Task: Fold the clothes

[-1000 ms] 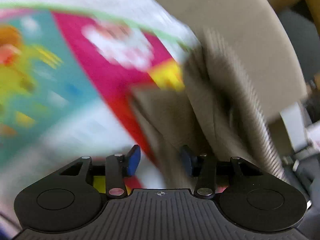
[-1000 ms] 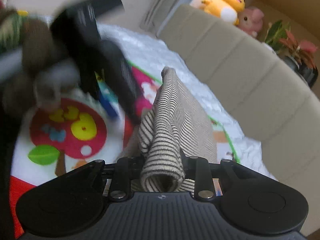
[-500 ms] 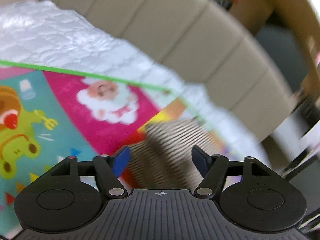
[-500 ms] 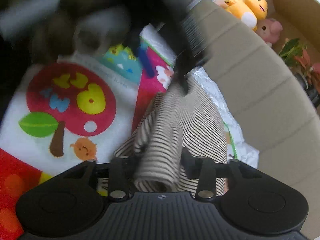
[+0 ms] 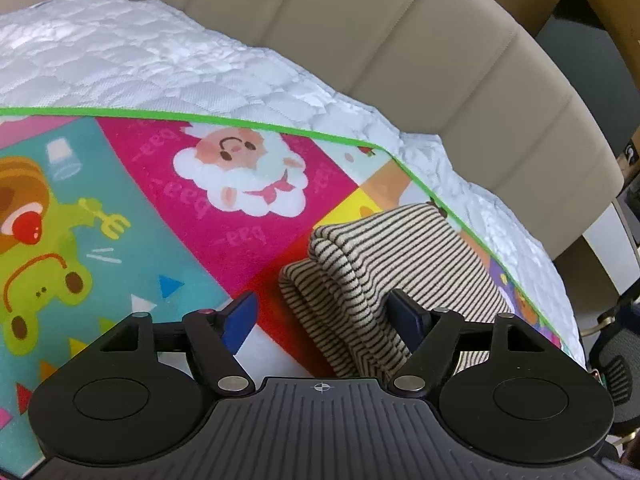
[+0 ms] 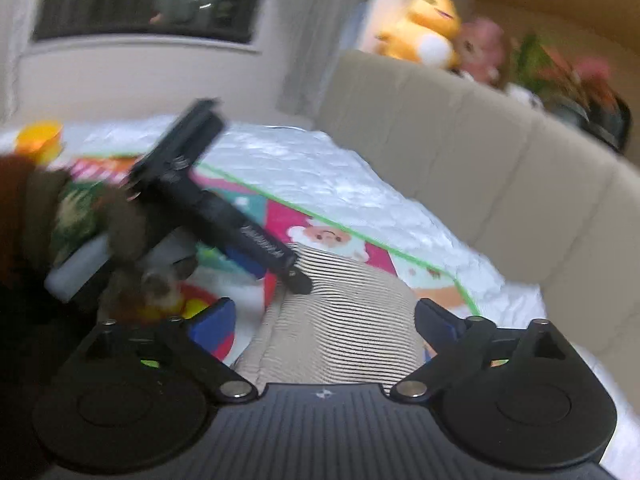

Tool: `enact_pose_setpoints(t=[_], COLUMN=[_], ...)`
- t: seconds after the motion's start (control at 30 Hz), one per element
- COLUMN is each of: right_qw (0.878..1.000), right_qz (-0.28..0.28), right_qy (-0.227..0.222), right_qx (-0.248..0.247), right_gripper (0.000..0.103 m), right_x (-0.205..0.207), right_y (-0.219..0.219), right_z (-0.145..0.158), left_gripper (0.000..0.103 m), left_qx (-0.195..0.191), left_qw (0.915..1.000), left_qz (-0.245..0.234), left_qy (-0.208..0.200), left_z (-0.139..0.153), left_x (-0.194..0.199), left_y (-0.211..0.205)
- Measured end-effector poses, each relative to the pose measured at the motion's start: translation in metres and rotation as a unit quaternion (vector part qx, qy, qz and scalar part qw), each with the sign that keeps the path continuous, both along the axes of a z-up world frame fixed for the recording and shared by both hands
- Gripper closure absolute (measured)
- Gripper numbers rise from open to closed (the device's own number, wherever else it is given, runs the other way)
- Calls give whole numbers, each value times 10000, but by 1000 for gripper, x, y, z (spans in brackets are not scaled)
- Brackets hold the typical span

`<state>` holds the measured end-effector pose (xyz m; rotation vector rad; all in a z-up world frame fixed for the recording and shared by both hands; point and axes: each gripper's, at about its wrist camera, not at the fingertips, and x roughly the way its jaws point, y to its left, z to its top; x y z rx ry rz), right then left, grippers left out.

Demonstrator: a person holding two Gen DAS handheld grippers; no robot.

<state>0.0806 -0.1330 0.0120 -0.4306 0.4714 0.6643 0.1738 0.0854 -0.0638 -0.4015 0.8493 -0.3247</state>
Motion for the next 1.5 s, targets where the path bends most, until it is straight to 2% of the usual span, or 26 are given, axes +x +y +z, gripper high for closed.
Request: enact_pose_setpoints(t=[0.03,0.1,0.17,0.2,0.3,0.37,0.43,0.47,0.53,0.6,0.7,0.83,0.97,1.0,1.07,1.13,1.2,1.3,1.4,1.5], right_qw=[9998,9974,9917,9920,9928,9924,9923,9923,9928,9934,9939,9940,9955,9964,9974,9965,9941,9909,9924,9929], right_qz=[-137,-324,-508,-524,-540,-528,-480,-487,-506,-518,-504,-541,-485,-487,-532,-622,-721,-857,-801,-763], right_qy=[118,509,900,942,825,838,858,863,832,792,759,771,674,595,460,527,722,1031,898,868], right_qx=[-19,-388,-758,-662,-680,-723,-749,-736,-692,-655,-624,-551,-460,-363,-133,-165,-358,-143,-251,-283], right_gripper=[6,6,0,0,0,0,0,0,0,0,0,0,0,0,0,0,0,0,0,0], right_x=[3,14,25,24,20,21,24,23,23,21,20,23,21,20,17,18,23,27,25,26], right_y=[1,5,9,8,14,16,14,12,12,13,15,15,11,8,1,-1,0,-3,3,5], right_z=[-9,-40,-71,-80,-81,-80,-80,-80,-82,-85,-87,-85,-70,-63,-50,-52,-64,-81,-83,-83], left_gripper=[24,23,19,19,15,15,21,21,23,32,39,39,39,44,42,40,41,41,41,41], left_qx=[3,23,60,87,243,109,-251,-554,-1040,-1514,-2008,-1556,-1047,-943,-1152,-1341,-1370,-1524,-1858,-2191], left_qw=[10000,10000,10000,9999,9997,9999,9995,9980,9935,9867,9784,9828,9925,9947,9932,9901,9892,9844,9807,9735], left_qz=[-1,-15,-59,-93,-53,4,188,259,346,429,112,-256,-132,-45,111,266,503,768,295,-206], left_qy=[0,-5,5,19,3,36,-53,-184,-300,-406,-477,-957,-619,-402,153,331,156,-439,-538,-616], left_z=[0,0,-1,-2,-2,-1,8,13,17,20,19,23,5,-2,-20,-25,-12,17,19,20], left_x=[1,1,1,1,2,4,1,-1,-3,-5,-2,3,17,22,30,34,30,14,16,17], left_y=[0,-1,-2,-3,-3,2,15,24,35,46,40,17,8,9,13,19,29,47,37,27])
